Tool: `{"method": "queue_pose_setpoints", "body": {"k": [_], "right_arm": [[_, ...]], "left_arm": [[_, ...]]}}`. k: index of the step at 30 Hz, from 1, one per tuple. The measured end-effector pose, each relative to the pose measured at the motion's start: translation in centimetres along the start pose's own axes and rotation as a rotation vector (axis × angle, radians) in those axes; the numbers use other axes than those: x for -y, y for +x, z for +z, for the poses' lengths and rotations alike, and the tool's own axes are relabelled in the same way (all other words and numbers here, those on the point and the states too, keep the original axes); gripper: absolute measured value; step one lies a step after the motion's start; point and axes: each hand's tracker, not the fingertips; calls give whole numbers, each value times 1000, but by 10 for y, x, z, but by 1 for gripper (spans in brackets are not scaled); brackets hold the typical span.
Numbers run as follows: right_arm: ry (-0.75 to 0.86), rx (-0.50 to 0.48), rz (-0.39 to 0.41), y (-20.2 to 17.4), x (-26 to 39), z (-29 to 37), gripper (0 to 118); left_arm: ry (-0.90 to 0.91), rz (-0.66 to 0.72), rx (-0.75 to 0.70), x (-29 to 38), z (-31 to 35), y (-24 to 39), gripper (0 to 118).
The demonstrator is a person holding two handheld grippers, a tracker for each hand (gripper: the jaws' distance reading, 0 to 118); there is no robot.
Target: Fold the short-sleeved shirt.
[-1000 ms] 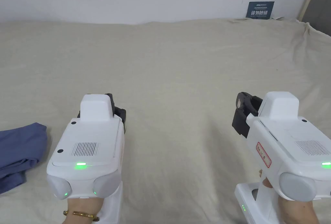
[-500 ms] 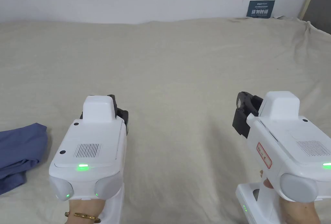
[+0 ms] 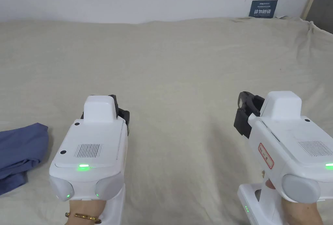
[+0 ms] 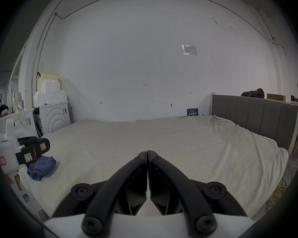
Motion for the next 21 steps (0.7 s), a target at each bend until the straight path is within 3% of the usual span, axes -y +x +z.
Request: {"method": "queue_pose_setpoints", "body": {"k": [21], "right_arm": [[5, -5, -2, -4, -3, 4, 0]], "left_arm": [[-1, -13, 6, 1, 1, 2, 0]]}}
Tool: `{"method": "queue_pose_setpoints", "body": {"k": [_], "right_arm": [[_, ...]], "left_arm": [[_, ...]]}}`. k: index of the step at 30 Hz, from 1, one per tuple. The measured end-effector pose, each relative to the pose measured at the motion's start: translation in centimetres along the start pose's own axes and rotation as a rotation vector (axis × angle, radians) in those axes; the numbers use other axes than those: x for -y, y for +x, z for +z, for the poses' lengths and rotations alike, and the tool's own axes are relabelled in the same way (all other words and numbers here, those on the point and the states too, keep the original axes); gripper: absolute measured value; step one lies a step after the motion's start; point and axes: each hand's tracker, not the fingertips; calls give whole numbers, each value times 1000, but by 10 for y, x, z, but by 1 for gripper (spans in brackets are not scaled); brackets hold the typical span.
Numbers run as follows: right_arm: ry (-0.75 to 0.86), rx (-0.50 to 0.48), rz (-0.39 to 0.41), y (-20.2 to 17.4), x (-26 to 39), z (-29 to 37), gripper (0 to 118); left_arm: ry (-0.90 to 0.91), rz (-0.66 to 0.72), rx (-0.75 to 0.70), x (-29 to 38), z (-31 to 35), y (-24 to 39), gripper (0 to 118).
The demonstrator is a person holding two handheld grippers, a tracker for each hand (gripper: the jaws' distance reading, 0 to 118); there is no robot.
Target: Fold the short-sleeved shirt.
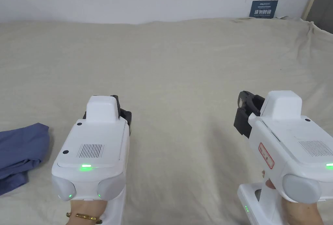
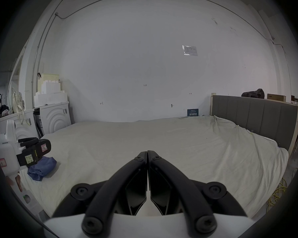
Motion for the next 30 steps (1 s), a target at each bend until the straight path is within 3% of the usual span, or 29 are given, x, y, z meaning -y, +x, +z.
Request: {"method": "queue_pose_setpoints", "body": {"k": [16, 18, 20, 22, 23, 24, 26, 30], "right_arm": [[8, 4, 0, 2, 0, -1, 1], [15, 3, -17, 0, 0, 2, 21], [6, -8, -29, 1, -1, 2, 50], [3, -9, -26, 1, -1, 2, 62], [-2, -13, -14, 0, -1, 2, 82], [-4, -15, -4, -2, -1, 2, 94], [-7, -21, 9, -2, -1, 2, 111], [-17, -23, 14, -5, 1, 2, 116]], "left_arm": [[0, 16, 8, 0, -1, 0, 0], [6, 22, 5, 0, 0, 0, 19], [5, 26, 10, -2, 1, -1, 49], [-2, 27, 11, -3, 0, -2, 68], [-7, 25, 10, -3, -1, -2, 99], [-4, 25, 4, -3, -1, -1, 115], [23, 23, -7, -4, 4, -1, 118], [16, 39, -2, -4, 2, -2, 118]]}}
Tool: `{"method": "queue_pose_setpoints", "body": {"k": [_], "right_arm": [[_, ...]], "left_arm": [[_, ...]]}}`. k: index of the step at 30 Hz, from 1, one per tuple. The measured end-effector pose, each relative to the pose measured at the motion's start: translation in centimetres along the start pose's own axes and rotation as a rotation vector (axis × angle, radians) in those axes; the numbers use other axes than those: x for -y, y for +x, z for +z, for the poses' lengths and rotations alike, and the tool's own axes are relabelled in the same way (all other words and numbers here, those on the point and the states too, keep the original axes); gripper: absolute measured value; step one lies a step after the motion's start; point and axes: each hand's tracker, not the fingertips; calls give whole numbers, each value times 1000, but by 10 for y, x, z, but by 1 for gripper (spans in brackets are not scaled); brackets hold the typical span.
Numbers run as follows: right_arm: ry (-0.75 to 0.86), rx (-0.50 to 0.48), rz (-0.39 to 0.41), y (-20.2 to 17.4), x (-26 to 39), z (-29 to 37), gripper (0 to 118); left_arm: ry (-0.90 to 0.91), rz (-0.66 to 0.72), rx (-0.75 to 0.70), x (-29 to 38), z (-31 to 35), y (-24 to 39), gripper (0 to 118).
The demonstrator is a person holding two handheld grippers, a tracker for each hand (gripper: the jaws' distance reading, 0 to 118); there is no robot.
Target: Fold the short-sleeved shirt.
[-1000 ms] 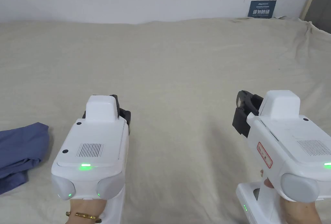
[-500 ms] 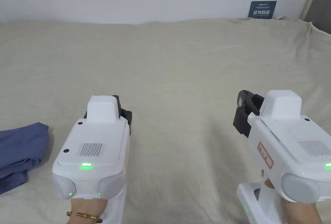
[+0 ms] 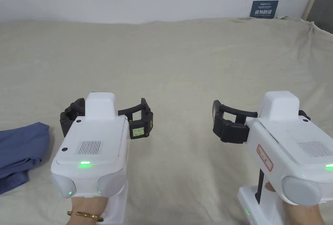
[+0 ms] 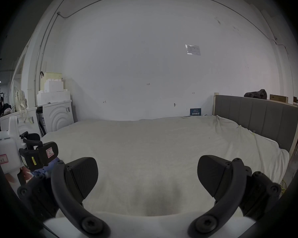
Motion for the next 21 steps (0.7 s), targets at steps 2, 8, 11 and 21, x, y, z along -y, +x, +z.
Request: {"method": "queue_pose_setpoints", "body": {"k": [2, 8, 11, 21], "right_arm": [[-2, 4, -3, 0, 0, 0, 116], [3, 10, -24, 2, -1, 0, 116], [5, 11, -29, 3, -2, 0, 116], [6, 7, -33, 3, -2, 1, 116]], "left_arm": [[0, 4, -2, -1, 0, 1, 118], [8, -13, -3, -1, 2, 1, 118], [6, -9, -3, -1, 2, 1, 118], [0, -27, 0, 1, 2, 3, 118]]}}
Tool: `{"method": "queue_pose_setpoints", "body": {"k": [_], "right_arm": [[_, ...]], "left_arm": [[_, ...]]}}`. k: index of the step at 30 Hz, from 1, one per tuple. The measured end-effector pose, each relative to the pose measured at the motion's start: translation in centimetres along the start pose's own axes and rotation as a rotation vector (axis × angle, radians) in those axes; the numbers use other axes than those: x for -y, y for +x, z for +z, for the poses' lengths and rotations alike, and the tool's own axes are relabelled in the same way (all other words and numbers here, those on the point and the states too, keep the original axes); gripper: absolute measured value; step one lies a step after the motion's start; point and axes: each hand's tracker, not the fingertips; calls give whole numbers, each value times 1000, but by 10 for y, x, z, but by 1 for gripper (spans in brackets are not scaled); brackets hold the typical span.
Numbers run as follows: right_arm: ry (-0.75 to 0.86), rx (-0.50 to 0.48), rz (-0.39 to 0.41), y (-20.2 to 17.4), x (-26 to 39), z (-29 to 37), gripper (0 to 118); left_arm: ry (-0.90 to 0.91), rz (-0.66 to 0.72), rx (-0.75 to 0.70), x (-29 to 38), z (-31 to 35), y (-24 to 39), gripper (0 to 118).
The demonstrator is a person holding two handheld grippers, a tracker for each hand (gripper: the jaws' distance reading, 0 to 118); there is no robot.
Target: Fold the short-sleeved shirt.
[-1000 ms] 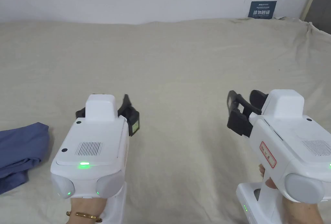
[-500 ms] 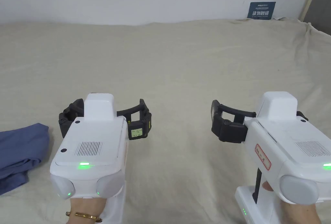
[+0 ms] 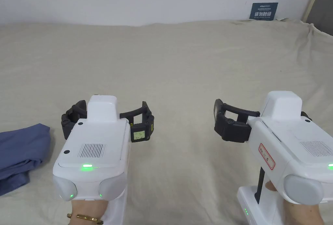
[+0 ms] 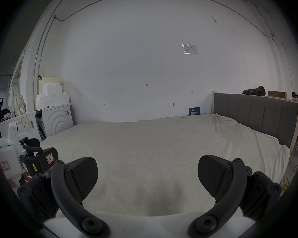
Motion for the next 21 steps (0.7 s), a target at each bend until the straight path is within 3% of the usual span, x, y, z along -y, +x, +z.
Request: {"method": "queue_pose_setpoints", "body": {"k": [21], "right_arm": [[0, -3, 2, -1, 1, 1, 116]], "left_arm": [[-5, -16, 6, 2, 0, 3, 118]]}}
